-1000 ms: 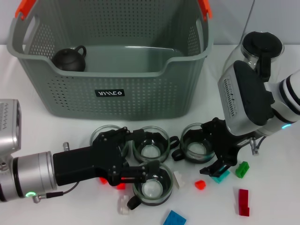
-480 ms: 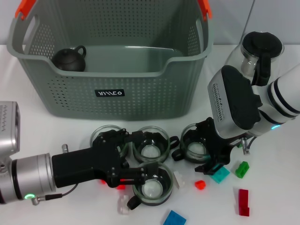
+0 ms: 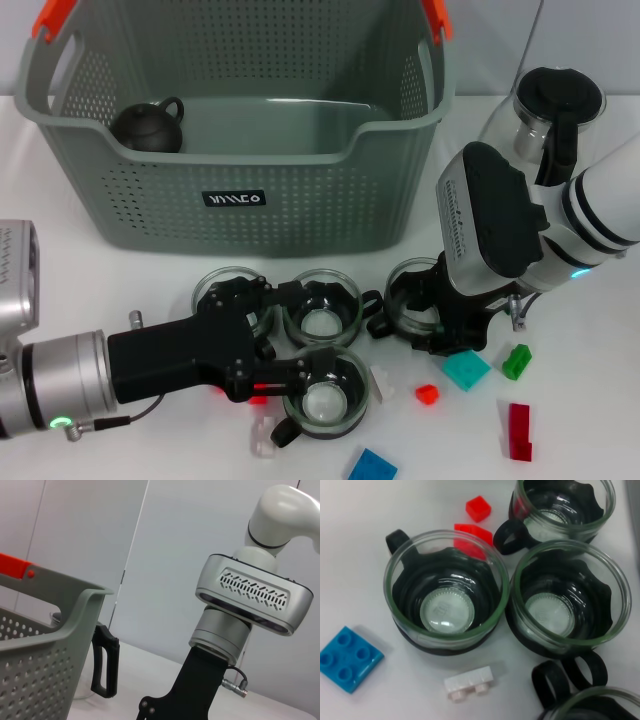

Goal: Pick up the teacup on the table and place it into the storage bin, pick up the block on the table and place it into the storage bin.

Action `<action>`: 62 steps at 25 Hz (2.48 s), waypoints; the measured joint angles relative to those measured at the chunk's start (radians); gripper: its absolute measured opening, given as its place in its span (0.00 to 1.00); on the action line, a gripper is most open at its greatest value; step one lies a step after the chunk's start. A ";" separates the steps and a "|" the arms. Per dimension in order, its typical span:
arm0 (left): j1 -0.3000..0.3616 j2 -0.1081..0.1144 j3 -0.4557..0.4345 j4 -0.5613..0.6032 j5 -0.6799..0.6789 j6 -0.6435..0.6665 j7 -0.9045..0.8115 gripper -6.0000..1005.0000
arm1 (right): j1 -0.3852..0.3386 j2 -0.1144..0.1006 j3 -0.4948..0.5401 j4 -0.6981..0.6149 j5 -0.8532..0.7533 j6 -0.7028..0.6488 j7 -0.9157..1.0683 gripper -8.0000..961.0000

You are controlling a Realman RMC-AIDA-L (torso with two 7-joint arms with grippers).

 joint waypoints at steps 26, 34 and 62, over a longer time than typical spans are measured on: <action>0.012 -0.002 -0.002 0.000 0.000 0.007 0.010 0.95 | -0.127 -0.009 0.104 -0.480 0.010 -0.490 0.264 0.07; 0.012 -0.002 -0.002 0.000 0.001 0.002 0.009 0.95 | -0.032 -0.007 0.205 -0.806 0.195 -0.703 0.557 0.07; 0.011 0.002 -0.043 0.001 -0.002 -0.022 0.009 0.95 | 0.537 -0.006 0.367 0.328 -0.113 0.379 0.347 0.07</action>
